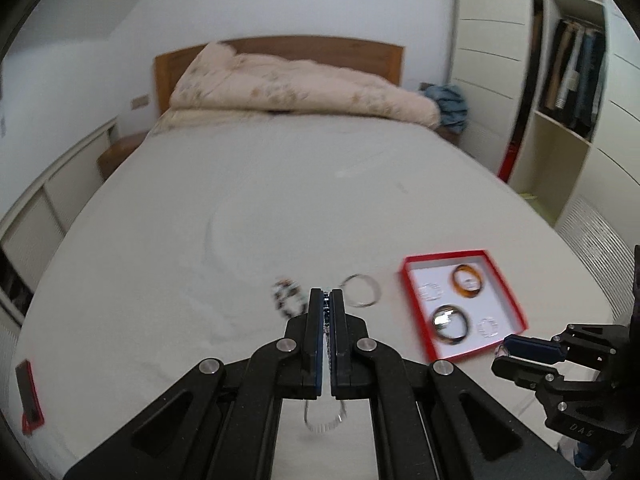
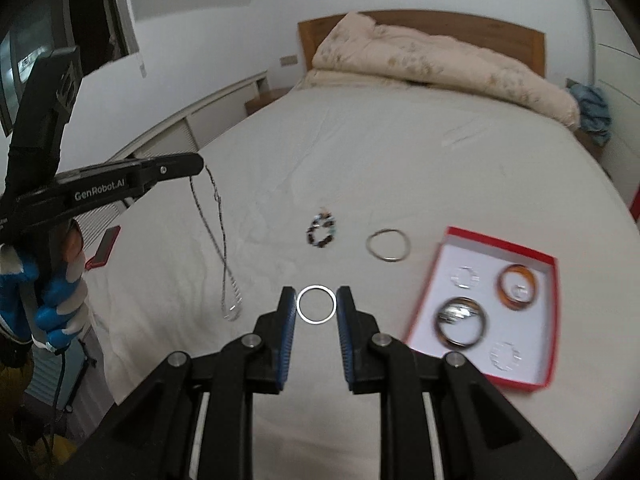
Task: Organize jewelry
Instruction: 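Carry the necklace and small ring over the red box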
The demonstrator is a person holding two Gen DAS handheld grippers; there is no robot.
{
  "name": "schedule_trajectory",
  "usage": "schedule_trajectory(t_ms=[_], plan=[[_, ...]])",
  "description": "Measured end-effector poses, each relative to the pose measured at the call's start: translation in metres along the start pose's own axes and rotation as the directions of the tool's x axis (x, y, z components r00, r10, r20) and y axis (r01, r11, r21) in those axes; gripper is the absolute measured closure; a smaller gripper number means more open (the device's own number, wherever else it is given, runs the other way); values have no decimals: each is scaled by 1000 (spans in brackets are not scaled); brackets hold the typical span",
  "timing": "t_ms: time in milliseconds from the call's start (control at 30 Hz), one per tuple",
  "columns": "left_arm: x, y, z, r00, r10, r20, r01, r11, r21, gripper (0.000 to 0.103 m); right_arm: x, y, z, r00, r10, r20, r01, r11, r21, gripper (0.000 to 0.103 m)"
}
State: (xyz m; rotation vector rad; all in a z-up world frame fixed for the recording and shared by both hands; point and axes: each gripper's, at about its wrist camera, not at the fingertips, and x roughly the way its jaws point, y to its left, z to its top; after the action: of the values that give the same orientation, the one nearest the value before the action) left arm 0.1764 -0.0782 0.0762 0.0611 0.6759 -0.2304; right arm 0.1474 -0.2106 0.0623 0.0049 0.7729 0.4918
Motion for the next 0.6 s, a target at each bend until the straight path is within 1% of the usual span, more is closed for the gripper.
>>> schedule_trajectory(t_ms=[133,200,300,367,467,600], plan=[[-3,-51,25,998,-49,38,46,997,59,101,-33,-29,-4,998,-58,27,58,998,7,84],[2,-75,40,996,-77,51,72,994,87,101,-46,-46,-4,995,-88,38,88,996,14,84],[18,-106,58,992,-115,51,109,987,118,101,-63,-79,-1,990,-130,51,128,991,34,84],[32,-123,66,991,-129,42,123,983,136,101,-66,-100,1,988,-148,52,146,988,51,84],[63,-145,75,989,-148,9,145,977,158,101,-65,-126,1,985,-166,42,163,984,77,84],[97,-165,80,988,-147,-36,151,970,193,101,-48,-166,0,984,-179,1,178,977,116,84]])
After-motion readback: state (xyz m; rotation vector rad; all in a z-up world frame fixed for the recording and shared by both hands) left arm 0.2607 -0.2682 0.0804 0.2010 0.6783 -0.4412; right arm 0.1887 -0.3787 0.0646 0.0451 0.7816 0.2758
